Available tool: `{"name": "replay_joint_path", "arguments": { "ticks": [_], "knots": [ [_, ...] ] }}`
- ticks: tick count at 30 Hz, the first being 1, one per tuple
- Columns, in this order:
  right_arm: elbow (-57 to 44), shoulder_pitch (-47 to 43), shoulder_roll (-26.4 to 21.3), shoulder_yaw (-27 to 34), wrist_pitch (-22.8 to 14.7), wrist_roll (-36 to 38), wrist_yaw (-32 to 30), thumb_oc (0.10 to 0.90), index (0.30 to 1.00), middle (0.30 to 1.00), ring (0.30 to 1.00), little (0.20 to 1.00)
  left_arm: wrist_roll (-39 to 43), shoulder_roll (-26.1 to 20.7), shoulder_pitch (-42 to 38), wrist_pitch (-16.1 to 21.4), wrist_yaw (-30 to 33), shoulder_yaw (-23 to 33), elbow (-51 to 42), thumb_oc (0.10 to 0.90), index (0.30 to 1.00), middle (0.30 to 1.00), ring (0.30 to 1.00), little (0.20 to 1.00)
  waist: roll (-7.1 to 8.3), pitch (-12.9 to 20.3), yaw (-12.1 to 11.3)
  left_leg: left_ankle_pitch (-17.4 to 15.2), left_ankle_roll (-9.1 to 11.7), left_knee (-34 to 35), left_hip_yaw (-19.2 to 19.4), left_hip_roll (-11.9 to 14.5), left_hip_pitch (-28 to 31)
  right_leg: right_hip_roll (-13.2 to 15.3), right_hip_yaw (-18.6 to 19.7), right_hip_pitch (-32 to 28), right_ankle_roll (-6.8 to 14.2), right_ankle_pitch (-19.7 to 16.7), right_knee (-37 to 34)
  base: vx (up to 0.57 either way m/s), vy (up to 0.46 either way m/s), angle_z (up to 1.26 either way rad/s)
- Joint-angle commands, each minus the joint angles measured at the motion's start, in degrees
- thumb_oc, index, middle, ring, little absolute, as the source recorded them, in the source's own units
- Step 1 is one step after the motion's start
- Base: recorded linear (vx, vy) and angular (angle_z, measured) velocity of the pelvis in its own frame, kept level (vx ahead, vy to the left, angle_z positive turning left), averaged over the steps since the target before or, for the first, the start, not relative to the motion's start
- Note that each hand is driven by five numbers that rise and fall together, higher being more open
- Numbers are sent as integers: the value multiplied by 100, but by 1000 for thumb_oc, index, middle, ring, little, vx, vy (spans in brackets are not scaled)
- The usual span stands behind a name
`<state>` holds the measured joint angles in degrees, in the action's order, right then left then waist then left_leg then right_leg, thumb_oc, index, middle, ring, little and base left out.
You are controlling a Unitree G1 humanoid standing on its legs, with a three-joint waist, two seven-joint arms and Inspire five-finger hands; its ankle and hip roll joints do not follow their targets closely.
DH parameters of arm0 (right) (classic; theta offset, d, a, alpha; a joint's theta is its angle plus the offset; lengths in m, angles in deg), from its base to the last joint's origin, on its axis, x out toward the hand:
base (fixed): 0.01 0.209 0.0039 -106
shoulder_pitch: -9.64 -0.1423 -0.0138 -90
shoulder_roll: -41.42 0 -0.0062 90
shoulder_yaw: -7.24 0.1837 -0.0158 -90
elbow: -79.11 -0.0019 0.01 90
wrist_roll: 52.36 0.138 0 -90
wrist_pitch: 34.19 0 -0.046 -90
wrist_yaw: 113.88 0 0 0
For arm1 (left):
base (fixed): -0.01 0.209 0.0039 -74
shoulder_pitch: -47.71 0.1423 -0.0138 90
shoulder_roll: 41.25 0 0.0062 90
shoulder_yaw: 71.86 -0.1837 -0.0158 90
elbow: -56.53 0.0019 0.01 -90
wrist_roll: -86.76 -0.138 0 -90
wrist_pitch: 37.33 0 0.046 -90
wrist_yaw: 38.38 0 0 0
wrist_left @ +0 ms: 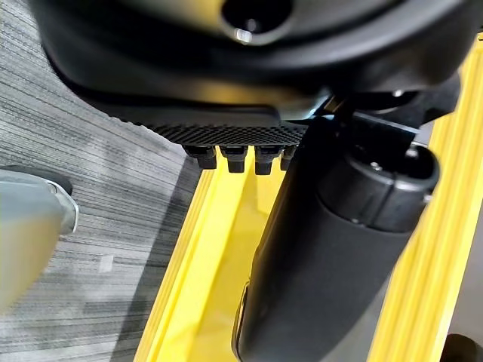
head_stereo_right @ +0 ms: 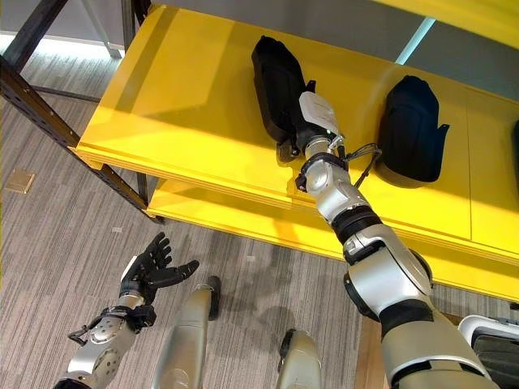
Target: Move parts from the plastic box to the shelf.
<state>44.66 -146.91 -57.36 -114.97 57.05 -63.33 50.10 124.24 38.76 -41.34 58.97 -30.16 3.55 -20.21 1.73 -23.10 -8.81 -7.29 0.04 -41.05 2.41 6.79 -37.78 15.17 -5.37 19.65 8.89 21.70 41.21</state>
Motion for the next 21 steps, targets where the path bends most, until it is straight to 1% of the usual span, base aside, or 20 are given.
{"name": "replay_joint_path", "arguments": {
  "ticks": [1,6,12,21],
  "knots": [
    [215,-429,-159,234,-27,203,-334,400,300,300,300,300,46,-147,-213,517,-23,-223,-520,900,1000,1000,1000,1000,-136,216,-83,-544,300,-446,-515,479,189,-31,-85,71,-266,-533,-130,0,0,0],
    [507,-429,-35,497,5,376,-571,400,300,300,300,300,46,-133,-277,511,45,-295,-566,900,1000,1000,1000,1000,-191,214,-60,-548,297,-473,-527,461,145,-13,-96,122,-265,-523,-77,0,0,0],
    [509,-382,94,737,9,581,-806,400,300,300,300,300,55,-126,-325,501,117,-333,-573,900,1000,1000,1000,1000,-246,191,-29,-541,288,-478,-531,426,112,1,-69,178,-273,-526,-27,0,0,0],
    [392,-230,246,986,76,508,-1222,400,300,300,300,300,50,-110,-371,497,226,-390,-627,900,1000,1000,1000,1000,-301,177,18,-531,299,-469,-535,413,65,7,-51,285,-285,-503,51,0,0,0]
  ]
}}
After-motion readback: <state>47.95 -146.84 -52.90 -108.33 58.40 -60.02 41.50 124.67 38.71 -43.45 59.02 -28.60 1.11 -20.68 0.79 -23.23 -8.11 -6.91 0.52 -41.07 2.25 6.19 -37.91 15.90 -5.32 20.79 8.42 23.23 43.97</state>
